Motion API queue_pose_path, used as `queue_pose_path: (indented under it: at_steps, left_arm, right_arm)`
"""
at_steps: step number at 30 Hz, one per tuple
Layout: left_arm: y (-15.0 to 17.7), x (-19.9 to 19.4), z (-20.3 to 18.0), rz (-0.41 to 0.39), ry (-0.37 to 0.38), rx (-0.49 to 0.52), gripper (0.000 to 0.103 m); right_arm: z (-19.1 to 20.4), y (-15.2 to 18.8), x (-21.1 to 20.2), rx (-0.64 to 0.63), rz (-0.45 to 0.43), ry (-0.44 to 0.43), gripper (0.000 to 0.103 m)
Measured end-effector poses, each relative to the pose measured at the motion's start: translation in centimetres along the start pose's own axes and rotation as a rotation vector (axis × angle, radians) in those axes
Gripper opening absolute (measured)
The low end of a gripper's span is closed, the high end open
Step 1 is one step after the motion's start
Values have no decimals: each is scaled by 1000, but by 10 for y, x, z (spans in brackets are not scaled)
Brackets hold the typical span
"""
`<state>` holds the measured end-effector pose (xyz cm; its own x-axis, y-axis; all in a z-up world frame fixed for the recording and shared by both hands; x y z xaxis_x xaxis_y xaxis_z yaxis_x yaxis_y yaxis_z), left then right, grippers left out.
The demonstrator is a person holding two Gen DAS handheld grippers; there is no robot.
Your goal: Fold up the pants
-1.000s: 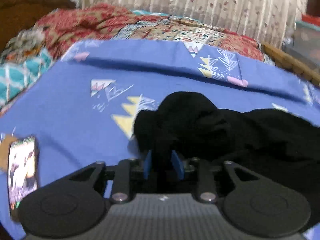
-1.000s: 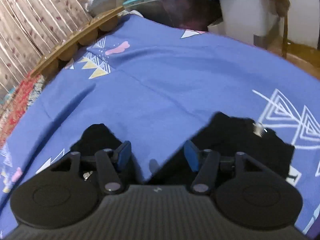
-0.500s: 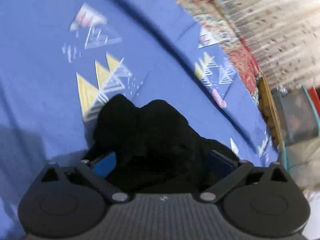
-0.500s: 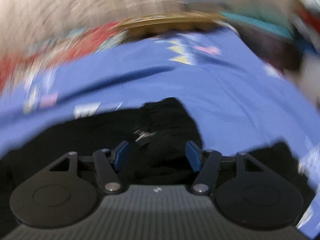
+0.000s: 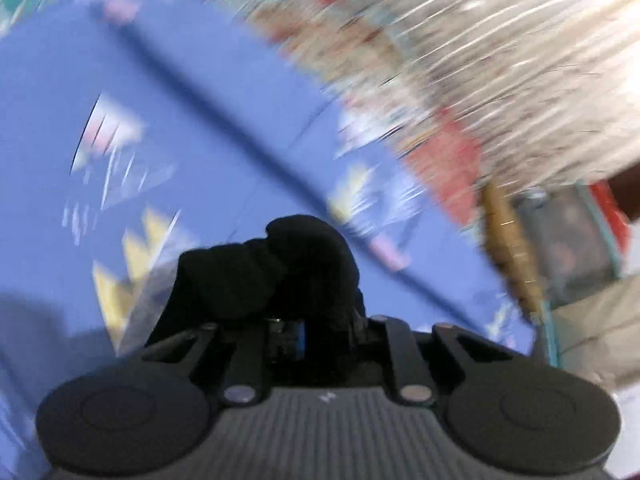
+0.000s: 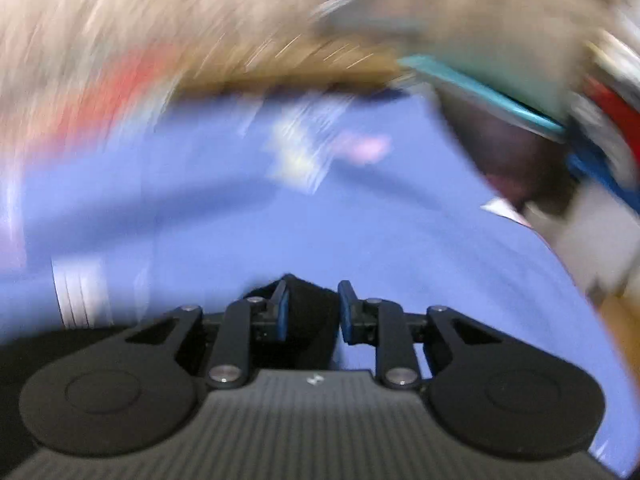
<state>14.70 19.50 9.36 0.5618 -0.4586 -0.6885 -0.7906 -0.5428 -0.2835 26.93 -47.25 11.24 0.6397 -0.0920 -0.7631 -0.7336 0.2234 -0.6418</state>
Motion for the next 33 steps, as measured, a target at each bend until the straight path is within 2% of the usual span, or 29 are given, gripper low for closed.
queue_pose_path:
  at_steps: [2, 4, 6, 7, 8, 10, 11, 13, 14, 15, 16, 17, 19, 21, 23, 25, 28, 31, 33]
  left_arm:
    - [9, -17, -2, -31, -6, 47, 15]
    - [28, -16, 14, -24, -50, 56, 15]
    - [57, -2, 40, 34, -91, 28, 16]
    - [73, 10, 56, 81, -111, 6, 16]
    - [90, 23, 72, 137, -156, -27, 17]
    - [117, 48, 98, 234, -269, -74, 24]
    - [127, 55, 105, 259, -278, -88, 24]
    - [136, 52, 102, 246, -243, -101, 28]
    - [137, 45, 98, 228, -223, -94, 42]
    - [136, 37, 93, 204, -197, -86, 51]
    - [134, 27, 90, 170, -177, -78, 68]
    - [130, 18, 91, 134, -176, -71, 79]
    - [122, 0, 96, 70, -184, -70, 83]
    - [117, -7, 107, 55, -180, -119, 84]
    - [110, 0, 119, 71, -185, -166, 91]
    - [107, 13, 126, 97, -189, -179, 92]
    - [100, 38, 116, 135, -186, -170, 90]
    - [87, 52, 100, 143, -231, -117, 80]
    - [76, 62, 94, 162, -233, -123, 69]
  right_arm:
    - [-42, -19, -16, 196, -60, -86, 25]
    - [-79, -20, -16, 289, -67, -51, 23]
    - [-107, 1, 2, 359, 2, -39, 21]
    - [-118, 16, 13, 402, 46, -40, 10]
    - [-128, 27, 23, 431, 80, -25, 6]
    - [-139, 45, 40, 465, 136, -13, 6]
    - [-141, 53, 47, 475, 160, -9, 6]
    - [-143, 57, 49, 493, 160, -28, 10]
    - [-143, 57, 47, 506, 146, -41, 12]
    - [-144, 57, 46, 513, 134, -52, 14]
    - [-144, 54, 44, 512, 124, -58, 21]
    - [-142, 60, 37, 515, 107, -54, 34]
    - [-143, 50, 34, 498, 81, -47, 53]
    - [-143, 47, 27, 491, 48, -45, 54]
    - [-144, 49, 27, 507, 36, -57, 59]
    - [-142, 58, 24, 522, 44, -61, 59]
    - [-145, 56, 26, 543, 53, -65, 59]
    - [-137, 56, 22, 516, 57, -55, 61]
    - [-133, 52, 31, 490, 85, -37, 65]
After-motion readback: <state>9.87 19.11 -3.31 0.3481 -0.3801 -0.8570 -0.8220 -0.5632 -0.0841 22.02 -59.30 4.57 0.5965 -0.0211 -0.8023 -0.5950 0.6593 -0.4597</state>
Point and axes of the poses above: each gripper's, at about its wrist camera, not at the fingertips, and x roughly the way its jaws point, z to its left, y to its underside, the point moved 8 cm from there along x, roughly the way its jaws point, and after that the axes turned 14 degrees about z, right-handed, at the moved point
